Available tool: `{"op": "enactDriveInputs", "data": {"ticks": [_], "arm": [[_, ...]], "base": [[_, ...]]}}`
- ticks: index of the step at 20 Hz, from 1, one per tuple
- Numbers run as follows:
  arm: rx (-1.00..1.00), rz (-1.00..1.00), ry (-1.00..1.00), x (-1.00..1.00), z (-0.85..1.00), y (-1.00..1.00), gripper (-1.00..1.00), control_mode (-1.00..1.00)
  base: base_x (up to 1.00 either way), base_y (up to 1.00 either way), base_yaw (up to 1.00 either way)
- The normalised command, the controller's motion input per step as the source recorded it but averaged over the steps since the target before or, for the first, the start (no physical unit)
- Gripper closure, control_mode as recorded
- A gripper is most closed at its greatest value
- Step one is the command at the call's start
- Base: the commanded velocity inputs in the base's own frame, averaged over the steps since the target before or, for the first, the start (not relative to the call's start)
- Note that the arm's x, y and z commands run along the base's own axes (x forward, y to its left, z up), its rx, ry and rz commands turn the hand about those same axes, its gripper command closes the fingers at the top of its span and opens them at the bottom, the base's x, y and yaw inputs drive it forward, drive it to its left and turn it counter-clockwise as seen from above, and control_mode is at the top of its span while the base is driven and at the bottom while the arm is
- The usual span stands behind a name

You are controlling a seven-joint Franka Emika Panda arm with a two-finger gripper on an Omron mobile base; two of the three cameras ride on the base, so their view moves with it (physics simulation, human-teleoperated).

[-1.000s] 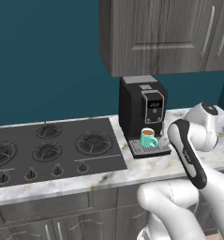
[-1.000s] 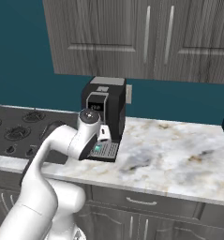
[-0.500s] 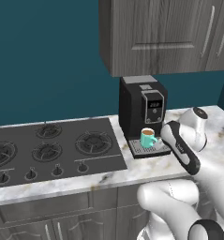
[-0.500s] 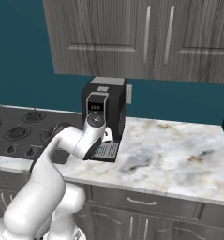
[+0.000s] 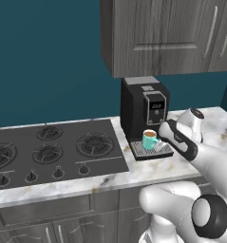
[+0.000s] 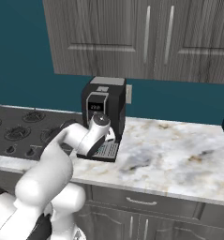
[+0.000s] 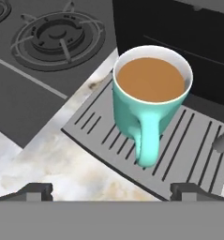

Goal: Pick up the brewed coffee from the coffee machine and place it next to the breakfast plate on the dining counter.

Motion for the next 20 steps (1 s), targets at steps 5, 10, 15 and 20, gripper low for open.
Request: {"op": "enactDriveInputs", "data": {"ticks": [5, 10, 15, 20], "arm": [[0.01, 0.08, 0.0, 0.16, -0.19, 0.0, -1.0, -1.0], [0.01, 0.06, 0.0, 0.14, -0.08, 0.0, -1.0, -1.0], [0.02, 0.04, 0.0, 0.13, -0.05, 0.0, -1.0, -1.0], [0.01, 0.02, 0.0, 0.14, -0.12, 0.0, -1.0, -1.0]], "base": [[0.0, 0.0, 0.0], [0.0, 0.0, 0.0], [0.0, 0.0, 0.0], [0.0, 0.0, 0.0]]}}
